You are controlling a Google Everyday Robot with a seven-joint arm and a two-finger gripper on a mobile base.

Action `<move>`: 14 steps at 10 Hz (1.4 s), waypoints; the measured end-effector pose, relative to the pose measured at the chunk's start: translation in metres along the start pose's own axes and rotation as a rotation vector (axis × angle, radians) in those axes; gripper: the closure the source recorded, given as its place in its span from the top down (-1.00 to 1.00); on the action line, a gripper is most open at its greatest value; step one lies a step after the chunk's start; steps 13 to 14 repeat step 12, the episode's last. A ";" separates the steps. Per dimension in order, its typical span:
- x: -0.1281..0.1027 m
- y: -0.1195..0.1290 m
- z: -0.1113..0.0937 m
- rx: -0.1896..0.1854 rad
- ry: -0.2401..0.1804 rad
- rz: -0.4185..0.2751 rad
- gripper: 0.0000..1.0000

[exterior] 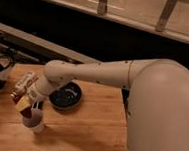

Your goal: Place the pepper in the ceramic cup

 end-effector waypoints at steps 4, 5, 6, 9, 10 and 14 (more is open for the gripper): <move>0.002 -0.001 0.001 -0.009 0.005 0.003 0.10; 0.003 0.000 0.002 -0.014 0.012 -0.008 0.09; 0.003 0.002 0.005 -0.023 0.016 -0.014 0.17; 0.007 -0.002 0.003 -0.033 -0.002 -0.005 0.60; 0.007 -0.002 0.003 -0.037 -0.003 -0.003 0.60; 0.006 0.000 0.008 -0.035 0.007 -0.013 0.34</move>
